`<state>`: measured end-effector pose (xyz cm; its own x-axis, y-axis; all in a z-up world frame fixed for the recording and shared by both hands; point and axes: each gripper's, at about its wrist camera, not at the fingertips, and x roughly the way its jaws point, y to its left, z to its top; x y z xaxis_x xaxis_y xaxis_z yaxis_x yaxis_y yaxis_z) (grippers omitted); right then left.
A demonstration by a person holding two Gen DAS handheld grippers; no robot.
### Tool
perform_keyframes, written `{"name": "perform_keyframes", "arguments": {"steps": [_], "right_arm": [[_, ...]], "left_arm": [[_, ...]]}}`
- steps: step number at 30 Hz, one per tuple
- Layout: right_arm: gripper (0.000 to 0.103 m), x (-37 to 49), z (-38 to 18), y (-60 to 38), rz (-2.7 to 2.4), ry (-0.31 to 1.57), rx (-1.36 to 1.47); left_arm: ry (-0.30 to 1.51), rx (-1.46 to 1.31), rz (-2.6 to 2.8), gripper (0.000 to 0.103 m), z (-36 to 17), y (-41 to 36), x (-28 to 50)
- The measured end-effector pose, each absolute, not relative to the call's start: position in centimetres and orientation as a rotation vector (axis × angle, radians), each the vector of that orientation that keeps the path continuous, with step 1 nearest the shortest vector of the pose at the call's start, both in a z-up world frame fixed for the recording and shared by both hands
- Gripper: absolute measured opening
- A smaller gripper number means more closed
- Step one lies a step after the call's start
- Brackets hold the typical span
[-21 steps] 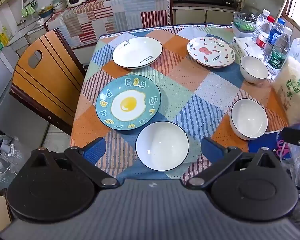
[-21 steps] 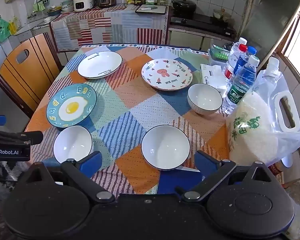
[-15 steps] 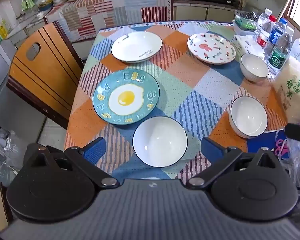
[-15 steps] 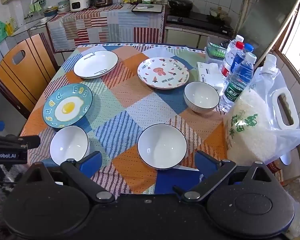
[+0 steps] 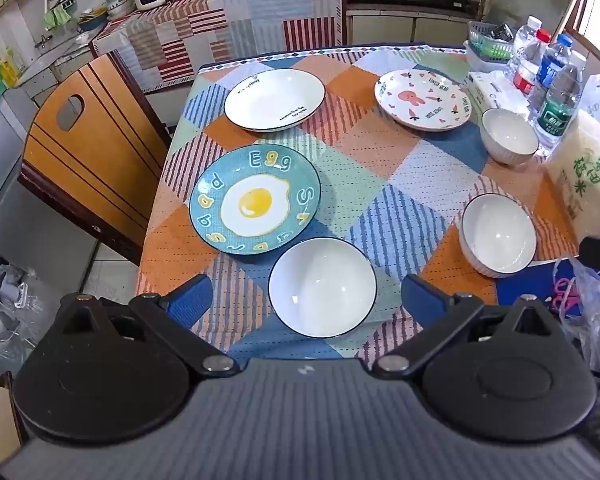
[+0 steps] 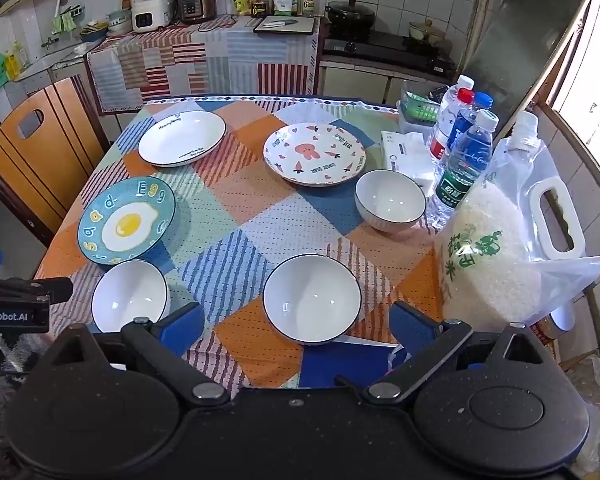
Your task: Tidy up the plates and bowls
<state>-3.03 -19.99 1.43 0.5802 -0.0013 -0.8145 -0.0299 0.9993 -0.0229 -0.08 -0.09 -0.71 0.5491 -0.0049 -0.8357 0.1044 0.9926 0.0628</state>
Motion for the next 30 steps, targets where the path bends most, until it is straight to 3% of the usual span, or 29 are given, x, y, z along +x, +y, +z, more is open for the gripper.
{"name": "perform_keyframes", "arguments": {"steps": [30], "right_arm": [[0.101, -3.40, 1.65, -20.15, -0.006, 0.916, -0.042]], "left_arm": [[0.972, 0.089, -0.080, 0.102, 0.11, 0.26, -0.56]]}}
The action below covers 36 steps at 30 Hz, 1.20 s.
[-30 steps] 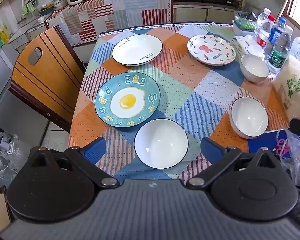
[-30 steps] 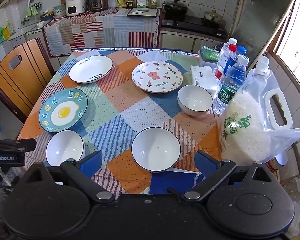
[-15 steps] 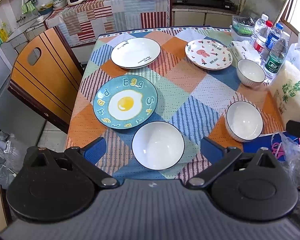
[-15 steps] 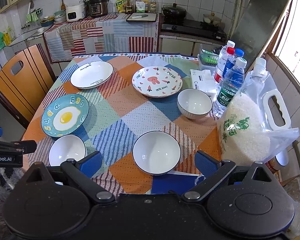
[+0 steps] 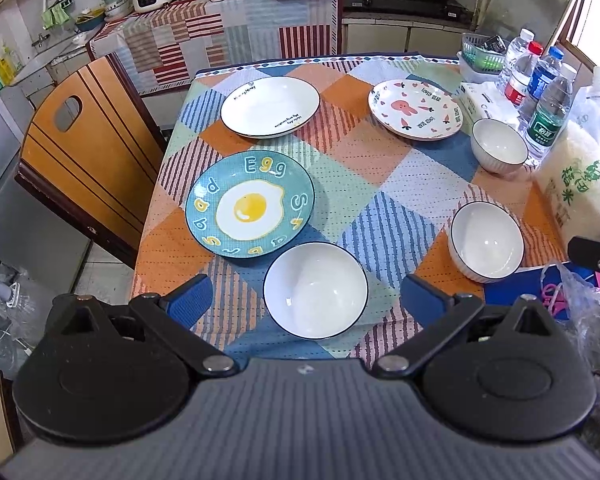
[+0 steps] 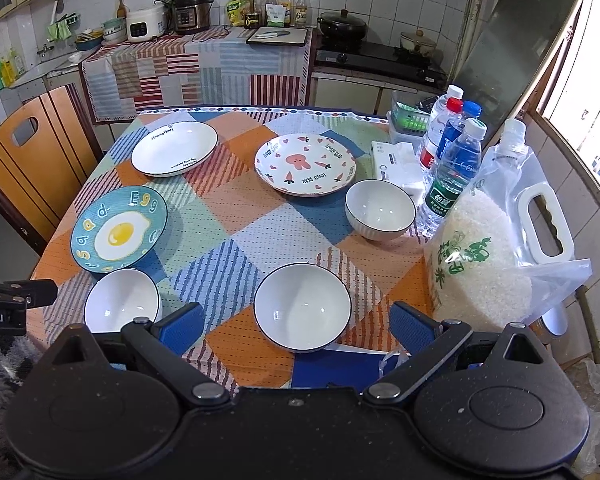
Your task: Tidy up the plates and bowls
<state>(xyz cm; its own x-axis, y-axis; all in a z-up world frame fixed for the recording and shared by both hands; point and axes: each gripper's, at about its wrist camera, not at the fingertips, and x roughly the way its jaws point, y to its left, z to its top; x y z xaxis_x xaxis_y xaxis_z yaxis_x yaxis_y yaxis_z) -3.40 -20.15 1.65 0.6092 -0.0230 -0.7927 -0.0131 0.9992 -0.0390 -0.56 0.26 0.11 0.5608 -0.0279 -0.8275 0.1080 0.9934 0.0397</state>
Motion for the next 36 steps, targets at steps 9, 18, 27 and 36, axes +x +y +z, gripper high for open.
{"name": "perform_keyframes", "arguments": {"steps": [9, 18, 27, 36], "right_arm": [[0.101, -3.5, 1.6, -20.3, -0.012, 0.916, -0.047], [0.101, -3.4, 1.5, -20.2, -0.012, 0.917, -0.053], [0.101, -3.3, 1.2, -20.6, 0.000, 0.951, -0.030], [0.101, -3.4, 1.3, -20.8, -0.017, 0.934, -0.049]], "left_arm": [[0.971, 0.090, -0.082, 0.102, 0.1, 0.3, -0.6], [0.959, 0.074, -0.108, 0.100, 0.5, 0.5, -1.0], [0.933, 0.092, -0.101, 0.100, 0.9, 0.4, -1.5], [0.935, 0.085, -0.107, 0.100, 1.0, 0.5, -1.4]]}}
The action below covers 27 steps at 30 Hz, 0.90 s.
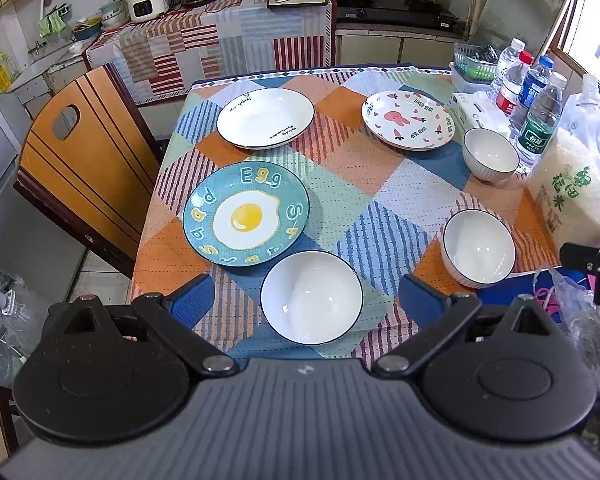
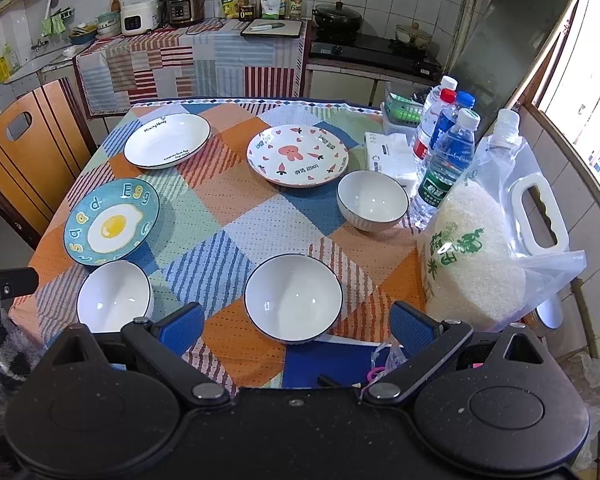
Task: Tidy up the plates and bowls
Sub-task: 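Close the left tool on the blue egg plate rim while the right tool grips it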
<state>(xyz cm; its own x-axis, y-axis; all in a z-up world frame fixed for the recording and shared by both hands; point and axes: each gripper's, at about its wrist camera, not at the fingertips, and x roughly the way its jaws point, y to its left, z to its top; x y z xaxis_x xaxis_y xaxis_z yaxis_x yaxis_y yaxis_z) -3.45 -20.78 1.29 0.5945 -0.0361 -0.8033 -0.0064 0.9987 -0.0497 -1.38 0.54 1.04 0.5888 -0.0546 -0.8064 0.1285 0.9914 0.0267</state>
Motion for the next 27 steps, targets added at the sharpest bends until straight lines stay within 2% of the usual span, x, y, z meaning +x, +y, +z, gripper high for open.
{"name": "perform_keyframes", "arguments": {"steps": [3, 6, 12, 17, 20, 23, 27], "right_arm": [[0.101, -3.0, 1.6, -20.6, 0.011, 0.896, -0.048], [0.101, -2.3, 1.4, -20.2, 0.097, 0.778, -0.041], [0.101, 1.2, -2.2, -18.3, 0.373, 0.614, -0.037], [0.100, 7.0, -6.0, -16.8, 0.513, 0.697, 0.164], [0.098, 10.5, -8.2, -15.1, 0.585, 0.784, 0.203], [0.096, 12.6, -10.1, -13.5, 0.613, 0.838, 0.264], [0.094, 14.2, -12.8, -11.5, 0.597, 0.865, 0.242]], "left_arm": [[0.936, 0.094, -0.110, 0.100, 0.7, 1.1, -0.8], [0.911, 0.084, -0.074, 0.100, 0.3, 2.5, -0.1], [0.830, 0.082, -0.033, 0.100, -1.0, 6.7, 2.6], [0.842, 0.059, -0.063, 0.100, -2.6, 9.9, 6.9], [0.900, 0.041, -0.079, 0.100, -4.4, 11.3, 10.4], [0.931, 0.162, -0.100, 0.096, -7.0, 11.1, 13.0], [0.962, 0.175, -0.139, 0.096, -10.4, 11.8, 15.4]]}}
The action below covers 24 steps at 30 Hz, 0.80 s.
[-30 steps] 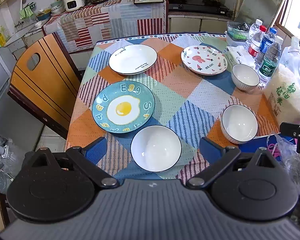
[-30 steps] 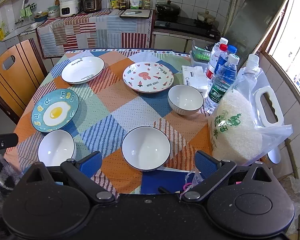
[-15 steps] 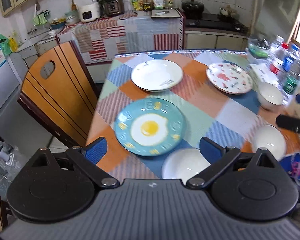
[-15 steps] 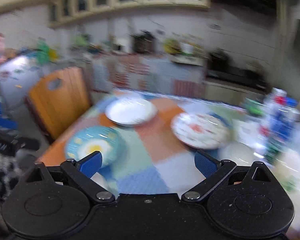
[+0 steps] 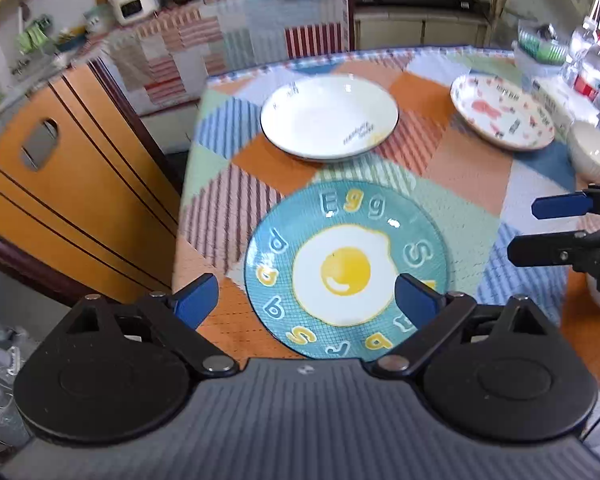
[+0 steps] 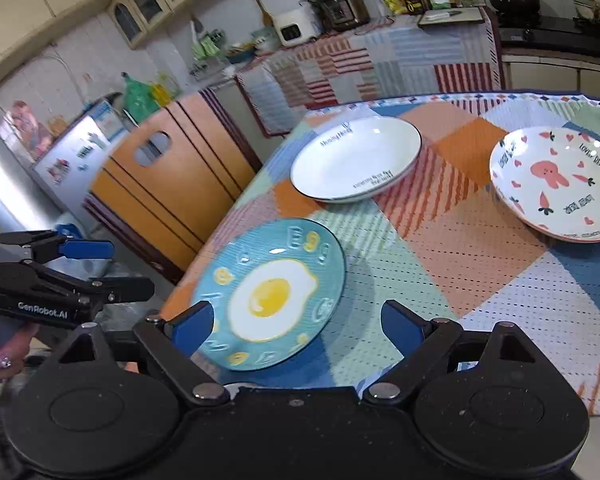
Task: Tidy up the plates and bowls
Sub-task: 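Close the left tool on the blue egg plate rim while the right tool grips it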
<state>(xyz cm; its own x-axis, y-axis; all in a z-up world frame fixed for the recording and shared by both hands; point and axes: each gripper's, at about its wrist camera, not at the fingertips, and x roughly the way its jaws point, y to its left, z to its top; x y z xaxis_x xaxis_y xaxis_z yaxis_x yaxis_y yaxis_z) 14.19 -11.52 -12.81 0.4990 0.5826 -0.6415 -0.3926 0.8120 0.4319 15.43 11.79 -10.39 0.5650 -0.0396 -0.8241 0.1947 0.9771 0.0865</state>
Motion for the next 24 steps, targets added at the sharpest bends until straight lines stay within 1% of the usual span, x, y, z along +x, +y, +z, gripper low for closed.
{"name": "perform_keyframes", "arguments": {"steps": [3, 6, 7, 8, 9, 12, 13, 14, 15, 16, 17, 19, 20, 21, 22, 24], "right_arm": [[0.093, 15.1, -15.1, -10.8, 0.591, 0.888, 0.259], [0.081, 16.1, -17.2, -10.4, 0.559, 0.924, 0.259], [0.073, 16.6, -17.8, -10.3, 0.558, 0.943, 0.261], [0.068, 17.0, -18.3, -10.2, 0.564, 0.963, 0.265], [0.068, 17.7, -18.8, -10.1, 0.572, 0.980, 0.264], [0.061, 18.1, -19.7, -9.6, 0.574, 1.009, 0.261], [0.056, 18.2, -19.9, -9.5, 0.578, 1.020, 0.262], [0.052, 18.3, -20.1, -9.3, 0.587, 1.028, 0.265], [0.049, 18.4, -20.2, -9.2, 0.592, 1.034, 0.265], [0.039, 18.5, -20.4, -9.1, 0.599, 1.040, 0.266], [0.027, 18.5, -20.5, -8.9, 0.606, 1.046, 0.263], [0.019, 18.8, -20.7, -8.6, 0.628, 1.049, 0.280], [0.019, 18.8, -20.7, -8.4, 0.620, 1.050, 0.275], [0.019, 19.0, -20.7, -8.1, 0.616, 1.053, 0.264], [0.019, 19.1, -20.7, -8.0, 0.612, 1.055, 0.254], [0.019, 19.2, -20.8, -7.8, 0.610, 1.058, 0.252]], "left_arm": [[1.014, 0.169, -0.128, 0.096, -13.1, 12.5, 17.6], [1.036, 0.119, -0.113, 0.096, -15.5, 14.0, 19.4], [1.029, 0.111, -0.128, 0.096, -16.2, 14.5, 19.8], [1.030, 0.114, -0.132, 0.096, -16.8, 14.9, 20.2], [1.036, 0.134, -0.120, 0.096, -17.4, 15.2, 20.5], [1.068, 0.125, -0.090, 0.096, -18.8, 16.3, 21.1], [1.097, 0.085, -0.089, 0.094, -19.2, 16.8, 21.4], [1.126, 0.044, -0.094, 0.090, -19.5, 17.2, 21.7], [1.148, 0.007, -0.096, 0.079, -19.7, 17.7, 21.8], [1.163, -0.014, -0.098, 0.065, -20.0, 17.9, 21.9], [1.175, -0.021, -0.096, 0.059, -20.3, 18.0, 21.9], [1.174, -0.030, -0.101, 0.051, -20.8, 18.1, 21.8], [1.168, -0.033, -0.108, 0.048, -20.8, 18.0, 21.7], [1.163, -0.034, -0.123, 0.037, -20.7, 17.8, 21.7], [1.156, -0.040, -0.132, 0.029, -20.6, 17.7, 21.7], [1.141, -0.042, -0.116, 0.029, -20.6, 17.4, 21.4]]}}
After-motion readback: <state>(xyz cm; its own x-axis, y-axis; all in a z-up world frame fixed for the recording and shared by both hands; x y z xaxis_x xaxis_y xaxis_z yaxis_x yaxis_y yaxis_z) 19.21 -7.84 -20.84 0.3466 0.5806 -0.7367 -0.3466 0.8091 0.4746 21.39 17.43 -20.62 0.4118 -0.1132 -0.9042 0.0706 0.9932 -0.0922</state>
